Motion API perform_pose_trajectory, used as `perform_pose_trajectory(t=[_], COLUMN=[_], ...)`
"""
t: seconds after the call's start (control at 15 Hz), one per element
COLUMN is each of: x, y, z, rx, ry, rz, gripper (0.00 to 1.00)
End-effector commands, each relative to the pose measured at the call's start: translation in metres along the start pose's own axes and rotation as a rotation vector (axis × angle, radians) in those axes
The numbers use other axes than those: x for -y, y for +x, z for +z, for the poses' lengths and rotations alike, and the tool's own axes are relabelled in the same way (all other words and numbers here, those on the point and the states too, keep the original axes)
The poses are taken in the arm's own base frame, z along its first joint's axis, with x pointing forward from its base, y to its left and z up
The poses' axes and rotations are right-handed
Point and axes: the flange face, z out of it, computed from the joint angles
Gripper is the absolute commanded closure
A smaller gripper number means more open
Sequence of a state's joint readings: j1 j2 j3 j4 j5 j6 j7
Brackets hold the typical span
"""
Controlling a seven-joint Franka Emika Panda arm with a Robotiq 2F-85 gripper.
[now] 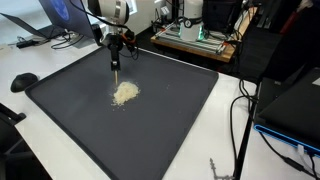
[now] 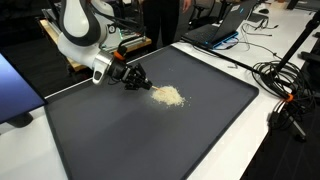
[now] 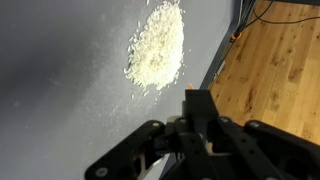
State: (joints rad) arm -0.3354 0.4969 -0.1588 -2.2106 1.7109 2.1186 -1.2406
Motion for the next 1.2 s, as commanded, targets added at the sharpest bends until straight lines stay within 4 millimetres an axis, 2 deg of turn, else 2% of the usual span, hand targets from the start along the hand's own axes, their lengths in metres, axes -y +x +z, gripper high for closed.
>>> perform_pose_trajectory(t=[0.0,0.53,1.13], x=[0.012,0.031,0.090], y=[-0.016,-0.041,-0.063], z=[-0.007,-0.014,-0.022], rx=[-0.058,-0.193,-0.263], ry=[-0.017,-0.158,-0.357], rz=[0.041,0.104,0.035], gripper=[0.96,0.96,0.96])
